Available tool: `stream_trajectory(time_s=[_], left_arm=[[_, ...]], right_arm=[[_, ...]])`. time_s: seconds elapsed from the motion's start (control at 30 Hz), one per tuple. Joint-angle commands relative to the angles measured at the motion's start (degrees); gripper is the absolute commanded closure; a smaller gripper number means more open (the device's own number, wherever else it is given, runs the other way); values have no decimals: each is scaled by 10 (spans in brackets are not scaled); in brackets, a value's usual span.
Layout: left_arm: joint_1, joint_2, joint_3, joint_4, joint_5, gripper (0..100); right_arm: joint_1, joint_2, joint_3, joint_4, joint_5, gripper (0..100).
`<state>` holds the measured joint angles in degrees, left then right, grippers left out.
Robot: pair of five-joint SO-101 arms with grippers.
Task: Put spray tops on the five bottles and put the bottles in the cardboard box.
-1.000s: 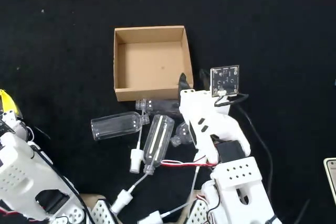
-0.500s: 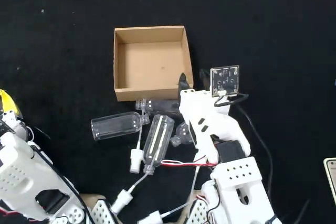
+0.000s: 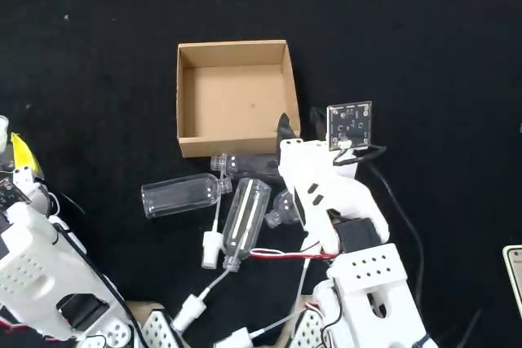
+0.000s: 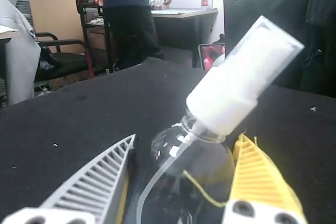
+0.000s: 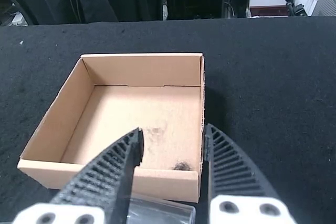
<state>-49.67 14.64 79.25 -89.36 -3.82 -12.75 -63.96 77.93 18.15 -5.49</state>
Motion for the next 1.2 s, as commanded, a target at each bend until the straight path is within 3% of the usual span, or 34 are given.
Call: stream_trajectory(time_s=[0.0,0.7,0.97,1.17], left_arm=[[0,-23,-8,3,-5,737],[-33,-24,-4,2,-3,738],[-34,-24,-4,2,-4,960],[-29,-29,12,-2,-2,965]], right_arm=[[11,-15,-3,-18,-3,833],[11,-15,-3,-18,-3,833],[11,-15,-3,-18,-3,833],[11,-15,-3,-18,-3,833]])
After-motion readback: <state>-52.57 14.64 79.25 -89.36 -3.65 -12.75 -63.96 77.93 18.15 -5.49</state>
